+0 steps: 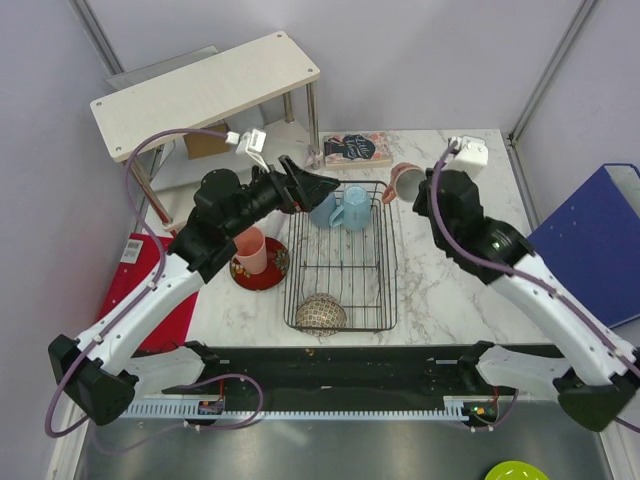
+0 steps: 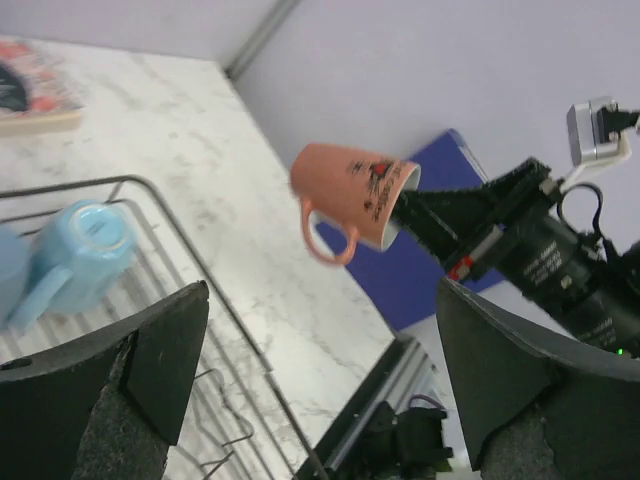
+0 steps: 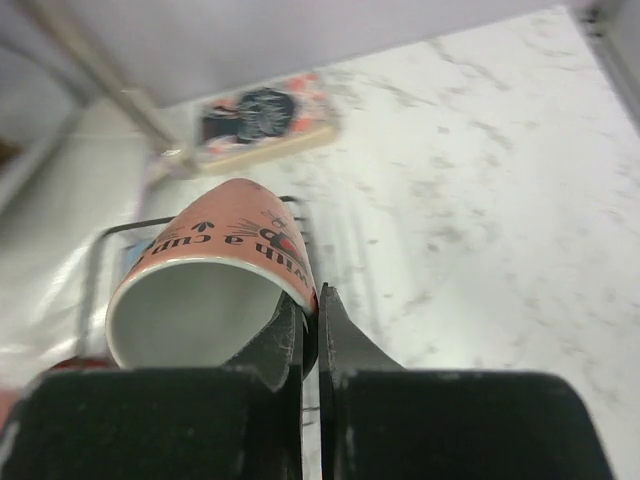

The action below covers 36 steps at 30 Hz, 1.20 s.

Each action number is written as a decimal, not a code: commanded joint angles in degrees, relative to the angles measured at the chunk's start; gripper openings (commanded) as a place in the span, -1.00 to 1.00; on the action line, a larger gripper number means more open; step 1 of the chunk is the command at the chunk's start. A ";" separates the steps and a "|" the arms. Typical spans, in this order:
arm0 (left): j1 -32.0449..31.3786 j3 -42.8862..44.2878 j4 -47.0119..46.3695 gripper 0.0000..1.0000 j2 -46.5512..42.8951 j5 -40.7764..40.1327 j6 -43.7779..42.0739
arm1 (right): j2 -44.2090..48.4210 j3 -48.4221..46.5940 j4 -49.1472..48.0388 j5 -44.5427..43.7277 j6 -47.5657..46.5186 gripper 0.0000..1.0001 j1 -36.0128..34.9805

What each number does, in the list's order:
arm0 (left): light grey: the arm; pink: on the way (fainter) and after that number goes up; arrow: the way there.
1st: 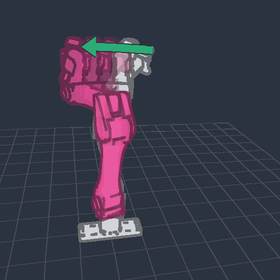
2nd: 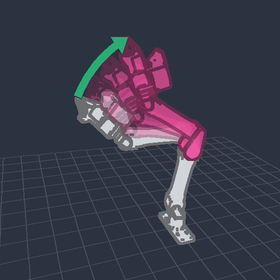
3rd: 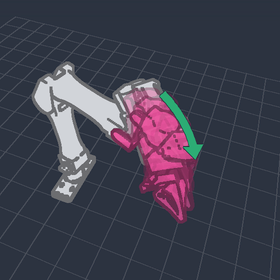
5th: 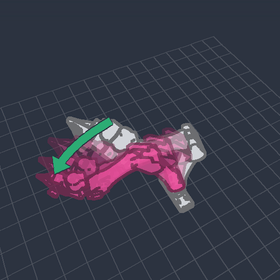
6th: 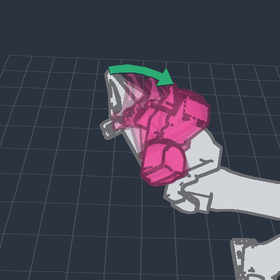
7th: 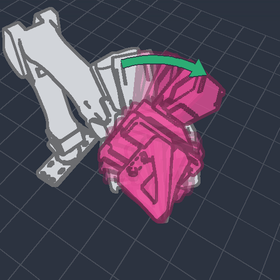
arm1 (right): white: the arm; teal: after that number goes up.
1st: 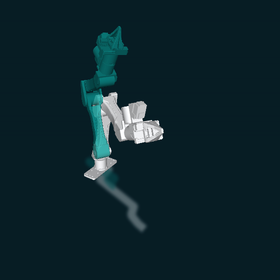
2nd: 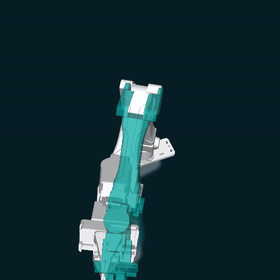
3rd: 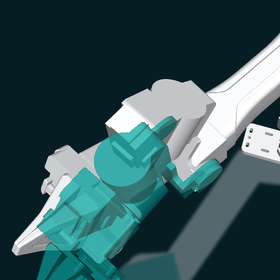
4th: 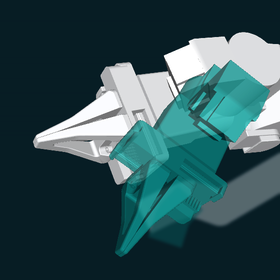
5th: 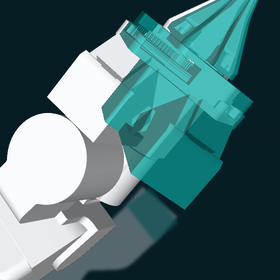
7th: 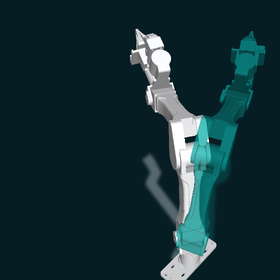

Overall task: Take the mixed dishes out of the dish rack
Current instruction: Place the cup at the center of the board.

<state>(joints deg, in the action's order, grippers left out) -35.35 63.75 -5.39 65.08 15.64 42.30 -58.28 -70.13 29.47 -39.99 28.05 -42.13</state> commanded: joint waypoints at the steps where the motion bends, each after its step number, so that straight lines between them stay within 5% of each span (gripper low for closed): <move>1: 0.11 -2.22 11.62 0.99 -3.46 -13.70 -3.37 | -10.15 -7.99 9.90 0.21 1.56 -1.00 14.31; 2: 0.11 -2.92 12.41 0.99 -4.34 -13.79 -3.11 | -11.84 -8.88 10.07 8.70 2.52 -1.00 23.14; 11: 0.02 -8.02 17.69 0.99 -10.32 -10.45 -2.23 | -36.62 -23.37 11.22 22.84 11.40 -1.00 43.95; 17: 0.02 -12.14 19.01 0.99 -15.24 -10.89 -3.63 | -51.48 -40.24 18.15 16.43 7.81 -1.00 47.92; 36: 0.02 -15.58 19.80 0.99 -10.33 -7.03 -1.79 | -75.31 -62.33 39.25 27.15 6.49 -1.00 53.03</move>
<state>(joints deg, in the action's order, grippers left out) -35.33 47.70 14.70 53.58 6.33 40.62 -132.25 -128.31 63.44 -15.94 35.79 10.37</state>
